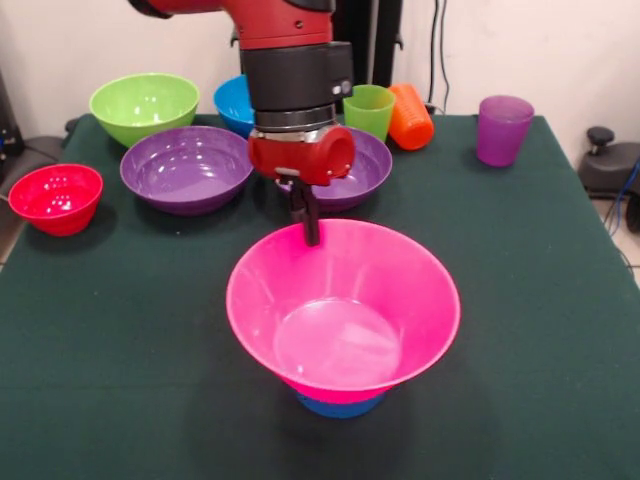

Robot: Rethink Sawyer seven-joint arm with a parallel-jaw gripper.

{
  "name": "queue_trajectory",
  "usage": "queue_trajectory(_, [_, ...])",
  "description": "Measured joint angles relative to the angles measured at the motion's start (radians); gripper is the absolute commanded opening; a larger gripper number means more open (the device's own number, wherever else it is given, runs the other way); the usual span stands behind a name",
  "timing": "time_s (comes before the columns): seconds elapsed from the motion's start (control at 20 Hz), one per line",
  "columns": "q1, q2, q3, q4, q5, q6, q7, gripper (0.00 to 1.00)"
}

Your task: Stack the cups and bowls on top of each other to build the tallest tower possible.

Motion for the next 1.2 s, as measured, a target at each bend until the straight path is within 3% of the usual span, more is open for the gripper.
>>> queue_trajectory(0.5, [0.027, 0.014, -0.018, 0.017, 0.000, -0.099, 0.000, 0.00])
queue_trajectory(0.85, [-0.016, 0.051, -0.019, 0.017, -0.036, -0.172, 0.000, 0.00])
queue_trajectory(1.2, [-0.048, 0.064, -0.019, 0.016, -0.081, -0.173, 0.000, 0.00])
